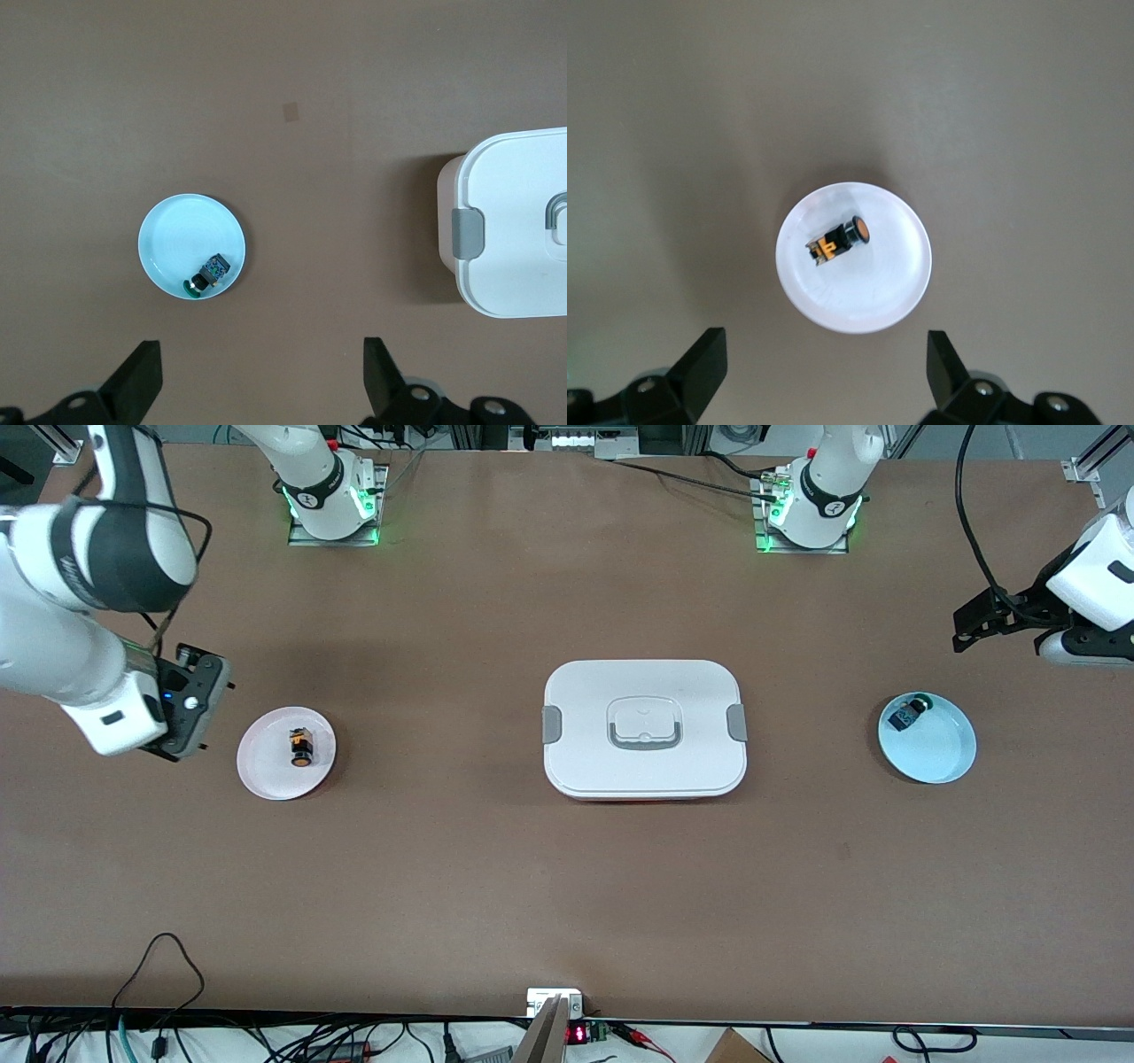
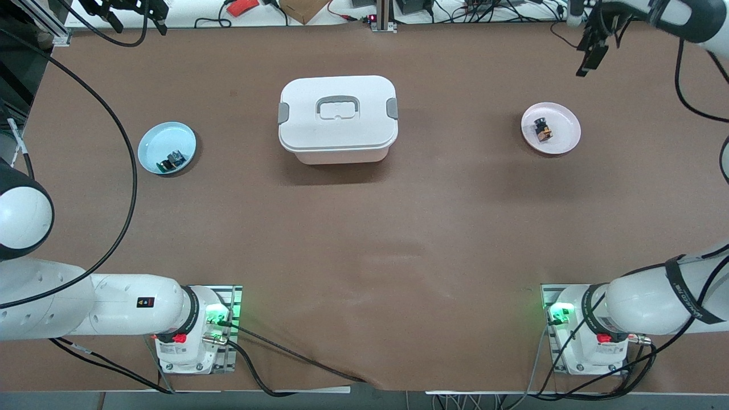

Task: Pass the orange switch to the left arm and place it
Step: 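Lower the right gripper over the orange switch on the pink plate, then close the right gripper on the orange switch and lift it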

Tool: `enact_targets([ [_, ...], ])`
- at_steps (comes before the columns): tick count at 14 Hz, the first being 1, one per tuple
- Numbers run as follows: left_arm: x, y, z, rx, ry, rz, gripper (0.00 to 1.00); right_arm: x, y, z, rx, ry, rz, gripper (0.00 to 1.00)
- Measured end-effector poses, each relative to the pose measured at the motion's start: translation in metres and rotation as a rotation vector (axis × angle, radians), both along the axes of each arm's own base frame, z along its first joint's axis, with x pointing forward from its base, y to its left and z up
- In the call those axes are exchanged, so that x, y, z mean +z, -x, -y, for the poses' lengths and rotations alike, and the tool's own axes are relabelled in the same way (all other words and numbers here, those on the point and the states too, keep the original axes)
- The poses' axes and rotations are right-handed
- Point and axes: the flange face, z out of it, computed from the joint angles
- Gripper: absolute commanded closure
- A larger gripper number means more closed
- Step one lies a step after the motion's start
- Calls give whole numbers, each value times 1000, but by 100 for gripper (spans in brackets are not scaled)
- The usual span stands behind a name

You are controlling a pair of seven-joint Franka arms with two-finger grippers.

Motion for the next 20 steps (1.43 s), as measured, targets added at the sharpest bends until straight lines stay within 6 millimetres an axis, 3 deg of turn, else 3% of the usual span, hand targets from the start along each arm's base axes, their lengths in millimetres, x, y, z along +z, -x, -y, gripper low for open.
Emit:
enact_targets([
  [5,0,0,1,-2,0,-1,0,-105,40,-5,208,-23,33,0],
  [7,-1,0,1,-2,1,-1,0,-131,56,-4,279,-30,39,0],
  [11,-3,-1,1,-2,1,-6,0,-156,68,-3,402,-28,71,0],
  [17,-4,-2,3,-5,1,-8,0,-197,65,2,517,-33,98,0],
  [20,-5,-2,8,-15,1,-9,0,-208,65,8,517,-34,96,0],
])
